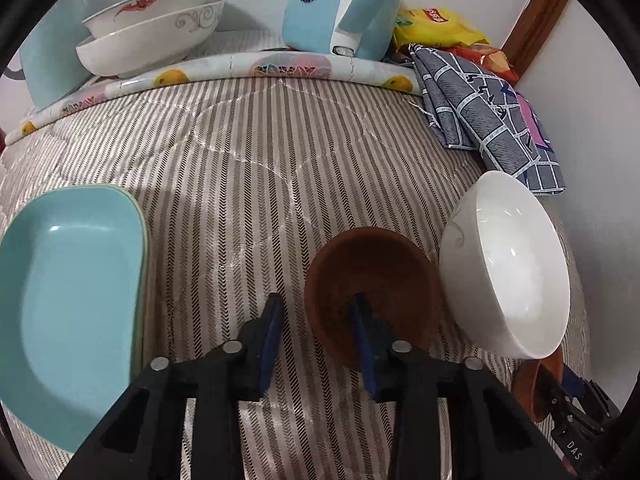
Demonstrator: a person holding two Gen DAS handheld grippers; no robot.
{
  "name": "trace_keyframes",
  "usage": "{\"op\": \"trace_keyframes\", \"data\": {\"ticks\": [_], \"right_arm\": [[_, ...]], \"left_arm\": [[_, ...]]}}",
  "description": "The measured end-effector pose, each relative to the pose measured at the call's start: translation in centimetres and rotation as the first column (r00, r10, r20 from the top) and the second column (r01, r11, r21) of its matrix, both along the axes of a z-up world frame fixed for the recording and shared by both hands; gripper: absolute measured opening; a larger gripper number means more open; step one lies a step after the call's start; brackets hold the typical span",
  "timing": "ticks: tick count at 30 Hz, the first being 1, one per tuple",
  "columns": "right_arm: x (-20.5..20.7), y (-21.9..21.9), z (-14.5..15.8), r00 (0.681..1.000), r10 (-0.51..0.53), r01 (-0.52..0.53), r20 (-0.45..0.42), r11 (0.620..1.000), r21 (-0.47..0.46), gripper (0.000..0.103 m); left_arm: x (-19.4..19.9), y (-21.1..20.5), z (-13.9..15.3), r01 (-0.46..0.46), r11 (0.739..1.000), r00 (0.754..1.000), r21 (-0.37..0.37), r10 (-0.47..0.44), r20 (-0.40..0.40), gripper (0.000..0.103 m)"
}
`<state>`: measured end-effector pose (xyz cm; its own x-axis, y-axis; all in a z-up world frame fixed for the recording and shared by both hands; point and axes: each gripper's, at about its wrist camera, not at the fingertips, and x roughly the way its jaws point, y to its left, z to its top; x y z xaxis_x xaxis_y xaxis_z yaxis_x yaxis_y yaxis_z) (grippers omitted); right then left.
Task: Organize plates and bowls
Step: 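Close the left gripper on one small brown bowl rim while the right gripper grasps the other brown bowl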
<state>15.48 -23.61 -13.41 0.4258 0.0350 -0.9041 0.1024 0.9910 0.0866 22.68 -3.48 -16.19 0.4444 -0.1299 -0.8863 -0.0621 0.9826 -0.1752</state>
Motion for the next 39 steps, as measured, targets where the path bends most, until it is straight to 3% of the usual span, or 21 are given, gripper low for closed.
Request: {"op": "trace_keyframes", "data": {"ticks": [9, 13, 19, 21, 26, 31, 39], "right_arm": [[0.0, -0.3, -0.1, 1.000, 0.018, -0.018, 0.016, 1.000, 0.013, 0.050], [0.0, 0.1, -0.2, 0.999, 0.030, -0.030, 0.028, 0.999, 0.020, 0.061], [0.0, 0.2, -0.3, 0.999, 0.020, -0.020, 0.035, 1.000, 0.015, 0.062], [0.1, 0.3, -0.3, 0.999, 0.017, -0.017, 0.034, 1.000, 0.013, 0.062], [0.2, 0.4, 0.0, 0.999, 0.009, -0.010, 0.036, 1.000, 0.013, 0.044], [0.3, 0.1, 0.0, 0.999, -0.003, 0.001, 0.036, 0.997, 0.077, 0.017], [-0.3, 0.7, 0.6, 0.995, -0.050, 0.042, 0.082, 0.995, 0.089, 0.009]], "left_arm": [[0.2, -0.3, -0.1, 0.008, 1.000, 1.000, 0.007, -0.008, 0.029, 0.028], [0.2, -0.4, -0.1, 0.012, 1.000, 0.999, 0.019, -0.013, 0.041, 0.028], [0.4, 0.0, 0.0, 0.027, 1.000, 0.999, -0.001, -0.027, 0.033, 0.028], [0.5, 0.0, -0.1, 0.020, 1.000, 0.999, -0.002, -0.019, 0.039, 0.022], [0.6, 0.2, -0.1, 0.017, 0.999, 0.999, -0.040, -0.015, 0.041, 0.015], [0.5, 0.3, 0.1, 0.023, 0.998, 0.999, -0.050, -0.021, 0.049, 0.010], [-0.3, -0.1, 1.3, 0.061, 0.997, 0.996, -0.057, -0.057, 0.068, 0.009]]}}
